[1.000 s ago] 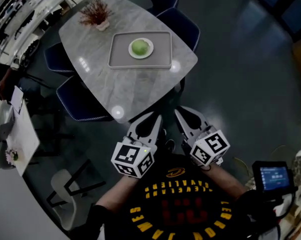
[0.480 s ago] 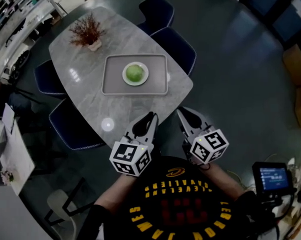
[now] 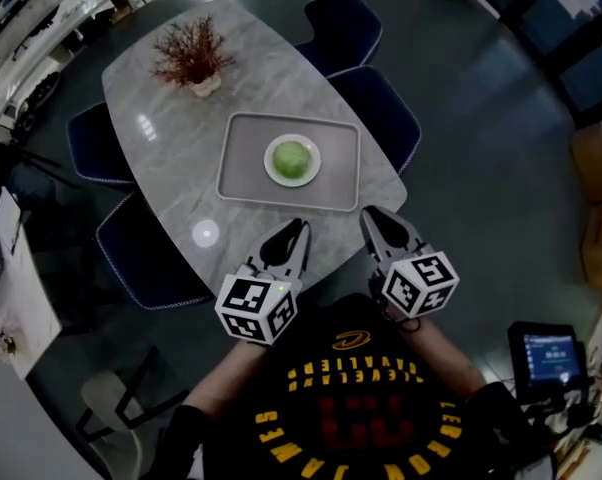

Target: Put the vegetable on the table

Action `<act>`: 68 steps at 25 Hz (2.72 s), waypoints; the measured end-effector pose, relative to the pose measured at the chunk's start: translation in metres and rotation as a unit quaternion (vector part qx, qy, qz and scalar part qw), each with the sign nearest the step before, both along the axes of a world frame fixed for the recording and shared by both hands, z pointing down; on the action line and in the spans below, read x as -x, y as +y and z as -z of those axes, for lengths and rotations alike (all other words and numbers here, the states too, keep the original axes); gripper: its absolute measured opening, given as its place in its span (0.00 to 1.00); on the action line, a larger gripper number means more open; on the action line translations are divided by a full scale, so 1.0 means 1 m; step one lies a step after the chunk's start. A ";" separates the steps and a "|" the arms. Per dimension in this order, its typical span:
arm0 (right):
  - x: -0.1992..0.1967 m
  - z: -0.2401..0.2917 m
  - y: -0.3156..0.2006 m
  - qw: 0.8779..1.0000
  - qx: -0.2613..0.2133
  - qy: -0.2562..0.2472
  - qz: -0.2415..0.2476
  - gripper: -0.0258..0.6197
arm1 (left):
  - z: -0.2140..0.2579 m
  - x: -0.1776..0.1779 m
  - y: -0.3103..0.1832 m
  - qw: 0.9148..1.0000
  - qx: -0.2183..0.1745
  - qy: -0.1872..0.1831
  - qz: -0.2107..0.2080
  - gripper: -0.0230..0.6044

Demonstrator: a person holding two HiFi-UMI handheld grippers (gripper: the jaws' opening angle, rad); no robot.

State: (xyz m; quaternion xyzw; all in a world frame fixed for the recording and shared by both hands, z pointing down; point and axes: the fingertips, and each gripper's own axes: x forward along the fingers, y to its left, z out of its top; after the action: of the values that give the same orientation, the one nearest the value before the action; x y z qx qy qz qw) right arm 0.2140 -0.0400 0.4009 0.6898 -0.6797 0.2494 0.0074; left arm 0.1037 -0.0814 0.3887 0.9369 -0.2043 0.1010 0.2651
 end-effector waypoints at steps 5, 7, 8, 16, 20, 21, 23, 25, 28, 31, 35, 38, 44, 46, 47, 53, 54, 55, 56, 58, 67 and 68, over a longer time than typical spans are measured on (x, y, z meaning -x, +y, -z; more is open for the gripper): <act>-0.002 -0.002 -0.027 1.000 -0.005 0.014 0.014 0.09 | -0.009 0.007 -0.024 1.000 -0.004 -0.016 0.026 0.11; -0.001 -0.002 -0.033 1.000 -0.005 0.020 0.017 0.09 | -0.013 0.010 -0.028 0.999 -0.002 -0.022 0.035 0.11; -0.001 -0.004 -0.036 1.000 -0.004 0.021 0.020 0.14 | -0.015 0.012 -0.029 0.999 0.000 -0.025 0.039 0.11; 0.003 -0.026 -0.075 0.996 0.017 0.001 0.084 0.18 | -0.043 0.014 -0.052 0.994 0.048 -0.041 0.087 0.15; -0.010 -0.043 -0.097 0.993 0.035 -0.004 0.110 0.18 | -0.067 0.004 -0.070 0.988 0.092 -0.049 0.117 0.15; -0.013 -0.050 -0.102 0.992 0.043 -0.005 0.117 0.18 | -0.075 0.002 -0.074 0.985 0.102 -0.055 0.126 0.15; -0.018 -0.065 -0.111 0.989 0.059 -0.006 0.133 0.18 | -0.093 0.001 -0.080 0.979 0.124 -0.068 0.145 0.15; -0.026 -0.080 -0.122 0.986 0.073 -0.008 0.149 0.18 | -0.111 -0.001 -0.089 0.972 0.147 -0.076 0.167 0.15; -0.038 -0.104 -0.144 0.981 0.096 -0.010 0.167 0.18 | -0.133 -0.004 -0.110 0.962 0.168 -0.070 0.201 0.15; -0.043 -0.126 -0.166 0.975 0.119 -0.012 0.185 0.18 | -0.153 0.002 -0.130 0.955 0.176 -0.075 0.228 0.15; -0.050 -0.165 -0.190 0.966 0.155 -0.037 0.203 0.18 | -0.195 0.004 -0.147 0.940 0.210 -0.092 0.251 0.15; -0.055 -0.195 -0.207 0.960 0.181 -0.068 0.203 0.18 | -0.223 0.007 -0.161 0.928 0.238 -0.090 0.273 0.15; -0.053 -0.225 -0.210 0.948 0.219 -0.090 0.214 0.18 | -0.247 0.007 -0.164 0.913 0.272 -0.121 0.279 0.15; -0.051 -0.238 -0.222 0.944 0.230 -0.091 0.220 0.18 | -0.259 0.006 -0.174 0.907 0.288 -0.127 0.281 0.15; -0.051 -0.243 -0.225 0.942 0.234 -0.091 0.223 0.18 | -0.264 0.005 -0.177 0.904 0.295 -0.131 0.281 0.15; -0.046 -0.259 -0.214 0.931 0.270 -0.115 0.217 0.18 | -0.275 -0.001 -0.170 0.893 0.331 -0.142 0.268 0.15; -0.045 -0.261 -0.213 0.929 0.277 -0.121 0.213 0.18 | -0.276 0.000 -0.170 0.891 0.336 -0.143 0.269 0.15; -0.044 -0.263 -0.213 0.927 0.283 -0.127 0.210 0.18 | -0.276 0.000 -0.170 0.889 0.341 -0.142 0.269 0.15; -0.044 -0.263 -0.212 0.926 0.288 -0.132 0.206 0.18 | -0.277 0.001 -0.170 0.888 0.347 -0.141 0.269 0.15; -0.042 -0.264 -0.211 0.922 0.296 -0.147 0.200 0.18 | -0.276 0.000 -0.170 0.885 0.355 -0.137 0.266 0.15; -0.041 -0.268 -0.211 0.904 0.313 -0.242 0.160 0.11 | -0.278 -0.008 -0.171 0.879 0.382 -0.128 0.255 0.12; -0.041 -0.270 -0.212 0.901 0.315 -0.255 0.155 0.11 | -0.278 -0.008 -0.172 0.878 0.385 -0.123 0.257 0.12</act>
State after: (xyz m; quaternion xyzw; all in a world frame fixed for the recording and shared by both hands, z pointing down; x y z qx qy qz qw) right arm 0.2553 -0.2521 0.6705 0.4505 -0.6427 0.6133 0.0890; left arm 0.1116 -0.2535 0.6670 0.6553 -0.4139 0.2147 0.5943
